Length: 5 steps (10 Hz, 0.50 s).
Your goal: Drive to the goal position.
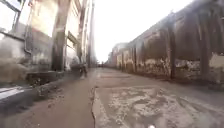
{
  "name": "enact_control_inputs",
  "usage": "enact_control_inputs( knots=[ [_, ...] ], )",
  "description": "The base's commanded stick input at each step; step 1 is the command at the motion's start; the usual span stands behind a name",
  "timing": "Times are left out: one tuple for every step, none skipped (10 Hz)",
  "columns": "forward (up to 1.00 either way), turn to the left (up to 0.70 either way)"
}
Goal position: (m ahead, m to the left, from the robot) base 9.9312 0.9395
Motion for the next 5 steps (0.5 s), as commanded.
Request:
enact_control_inputs(
  knots=[
    [0.85, 0.00],
    [0.85, 0.00],
    [0.85, 0.00],
    [0.85, 0.00],
    [0.87, 0.00]
  ],
)
